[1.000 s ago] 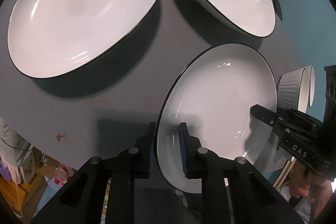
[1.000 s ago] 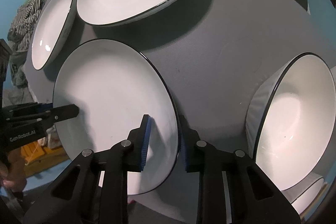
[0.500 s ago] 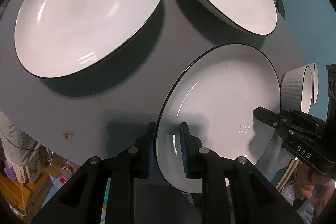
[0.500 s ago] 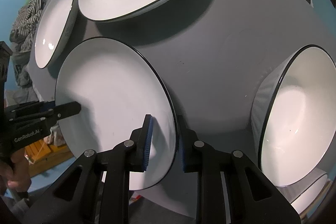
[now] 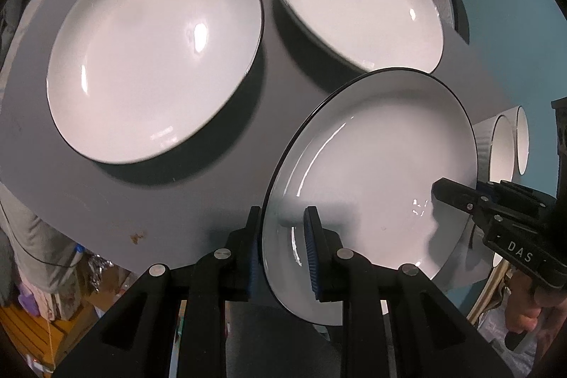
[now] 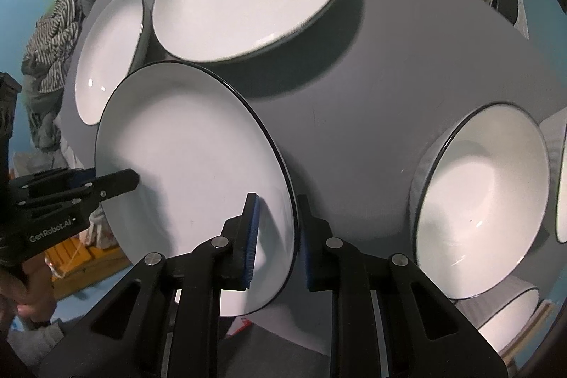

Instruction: Organize plates and bowls

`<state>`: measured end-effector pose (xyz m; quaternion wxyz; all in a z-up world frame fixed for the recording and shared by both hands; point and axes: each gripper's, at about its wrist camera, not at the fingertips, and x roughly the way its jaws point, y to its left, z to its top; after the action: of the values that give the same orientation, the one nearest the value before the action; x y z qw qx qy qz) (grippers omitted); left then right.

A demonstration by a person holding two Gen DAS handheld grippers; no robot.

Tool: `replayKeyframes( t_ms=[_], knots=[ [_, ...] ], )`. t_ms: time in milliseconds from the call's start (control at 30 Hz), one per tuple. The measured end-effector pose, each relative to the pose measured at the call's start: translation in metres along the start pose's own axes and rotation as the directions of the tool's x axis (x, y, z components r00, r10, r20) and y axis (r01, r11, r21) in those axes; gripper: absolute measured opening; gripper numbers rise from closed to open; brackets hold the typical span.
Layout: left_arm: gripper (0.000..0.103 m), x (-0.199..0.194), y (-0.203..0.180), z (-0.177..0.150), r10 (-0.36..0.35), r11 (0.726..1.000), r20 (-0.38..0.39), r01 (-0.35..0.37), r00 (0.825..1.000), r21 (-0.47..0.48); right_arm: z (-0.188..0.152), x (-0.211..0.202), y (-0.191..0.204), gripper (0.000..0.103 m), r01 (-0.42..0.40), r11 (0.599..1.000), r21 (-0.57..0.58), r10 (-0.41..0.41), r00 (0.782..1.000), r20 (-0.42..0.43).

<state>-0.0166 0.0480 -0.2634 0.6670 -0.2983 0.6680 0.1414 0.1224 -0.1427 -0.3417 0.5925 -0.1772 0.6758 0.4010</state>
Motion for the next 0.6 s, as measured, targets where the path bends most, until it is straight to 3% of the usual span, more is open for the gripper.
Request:
replayKeyframes(
  t_ms=[600],
  knots=[
    [0.023, -0.035, -0.01, 0.067, -0.011, 1.0, 0.056, 0.011, 0.998, 0.013, 0.05, -0.035, -0.019, 0.018, 0.005, 1.0, -0.007, -0.005, 0.998, 0.065]
  ],
)
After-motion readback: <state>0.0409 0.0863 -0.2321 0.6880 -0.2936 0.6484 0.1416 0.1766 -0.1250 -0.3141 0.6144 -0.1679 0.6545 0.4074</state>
